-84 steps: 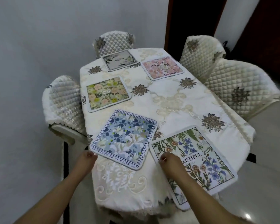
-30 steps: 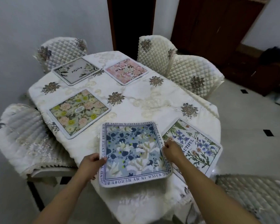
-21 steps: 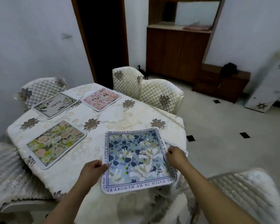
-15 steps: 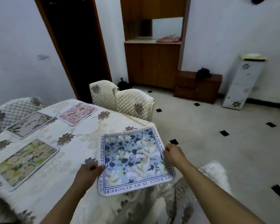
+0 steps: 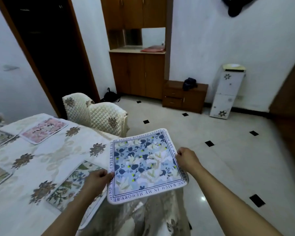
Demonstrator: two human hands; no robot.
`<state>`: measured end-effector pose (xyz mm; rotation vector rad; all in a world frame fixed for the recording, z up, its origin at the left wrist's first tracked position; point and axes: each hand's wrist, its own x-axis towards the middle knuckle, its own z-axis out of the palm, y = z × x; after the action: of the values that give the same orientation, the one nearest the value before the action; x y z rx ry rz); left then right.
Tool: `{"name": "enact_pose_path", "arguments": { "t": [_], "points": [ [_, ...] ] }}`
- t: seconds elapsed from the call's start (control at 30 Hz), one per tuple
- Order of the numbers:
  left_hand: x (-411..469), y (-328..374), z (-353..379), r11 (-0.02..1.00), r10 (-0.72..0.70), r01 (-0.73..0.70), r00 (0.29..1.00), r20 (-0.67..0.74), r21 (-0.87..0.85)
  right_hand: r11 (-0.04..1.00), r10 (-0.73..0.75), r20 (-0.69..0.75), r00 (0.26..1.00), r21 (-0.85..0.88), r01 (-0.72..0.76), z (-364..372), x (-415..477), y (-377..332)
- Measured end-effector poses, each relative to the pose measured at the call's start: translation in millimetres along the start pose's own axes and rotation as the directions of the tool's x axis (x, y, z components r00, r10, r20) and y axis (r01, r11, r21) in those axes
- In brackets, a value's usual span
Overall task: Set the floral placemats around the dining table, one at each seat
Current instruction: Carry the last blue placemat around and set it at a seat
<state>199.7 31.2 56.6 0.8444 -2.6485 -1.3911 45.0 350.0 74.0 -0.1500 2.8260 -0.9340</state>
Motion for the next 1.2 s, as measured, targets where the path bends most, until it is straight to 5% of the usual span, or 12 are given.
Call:
{"name": "enact_pose_path", "arguments": {
  "t": [0.37, 0.57, 1.0, 1.2],
  "points": [
    [68.3, 115.7, 152.6, 0.997, 0.044, -0.049, 0.996, 0.083, 0.055, 0.991, 0.135, -0.068, 0.989, -0.016, -0.136, -97.7, 83.9, 132.5],
    [103.6, 186.2, 246.4, 0.989, 0.034, -0.031, 0.999, -0.016, 0.148, 0.999, 0.013, -0.019, 1.000, -0.038, -0.013, -135.7, 175.9, 204.2],
    [208.3, 248.3, 312.3, 0.996, -0.065, 0.074, 0.985, -0.157, 0.052, 0.993, -0.108, 0.107, 0.988, -0.036, 0.113, -147.1, 362.2, 218.0],
    [342.8, 296.0, 370.8, 1.000, -0.028, 0.027, 0.996, -0.083, -0.014, 0.993, 0.018, 0.051, 0.999, -0.120, -0.012, -183.6, 479.0, 235.9]
  ]
}}
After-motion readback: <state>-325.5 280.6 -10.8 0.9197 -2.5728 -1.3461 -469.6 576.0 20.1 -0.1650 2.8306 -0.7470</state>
